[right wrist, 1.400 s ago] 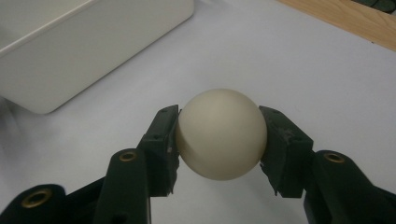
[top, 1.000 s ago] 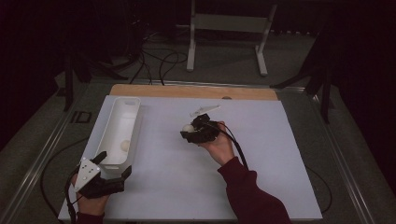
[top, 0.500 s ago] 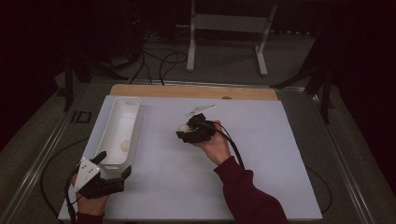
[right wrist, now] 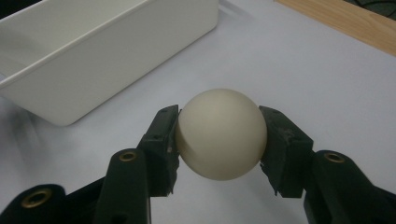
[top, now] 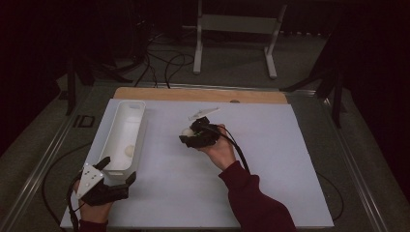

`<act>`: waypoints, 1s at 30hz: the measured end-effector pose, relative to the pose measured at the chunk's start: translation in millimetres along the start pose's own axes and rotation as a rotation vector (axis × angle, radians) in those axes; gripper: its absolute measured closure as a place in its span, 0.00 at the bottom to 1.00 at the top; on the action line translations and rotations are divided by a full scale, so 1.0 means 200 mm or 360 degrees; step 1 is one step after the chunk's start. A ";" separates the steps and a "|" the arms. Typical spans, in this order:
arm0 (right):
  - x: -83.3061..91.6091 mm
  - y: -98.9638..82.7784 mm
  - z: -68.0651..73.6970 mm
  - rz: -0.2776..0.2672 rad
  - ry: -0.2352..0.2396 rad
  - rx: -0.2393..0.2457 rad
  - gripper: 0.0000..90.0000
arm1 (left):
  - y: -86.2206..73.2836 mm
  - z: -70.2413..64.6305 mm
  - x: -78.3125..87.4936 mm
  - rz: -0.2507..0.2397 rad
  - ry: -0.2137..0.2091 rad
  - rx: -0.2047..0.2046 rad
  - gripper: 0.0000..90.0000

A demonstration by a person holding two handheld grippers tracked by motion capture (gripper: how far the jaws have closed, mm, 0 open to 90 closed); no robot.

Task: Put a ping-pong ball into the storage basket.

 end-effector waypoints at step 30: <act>-0.07 0.05 0.06 0.0003 0.0035 0.0029 0.56 | 0.00 0.00 0.00 -0.0001 0.0000 0.0006 0.00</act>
Point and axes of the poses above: each handheld gripper's, and its own axes: x roughly backward along the jaws, y roughly out of its top, z roughly to its left, the point moved 7 cm from there along -x, roughly forward along the jaws, and after that the axes turned 13 degrees about y, right-handed, at the moved point
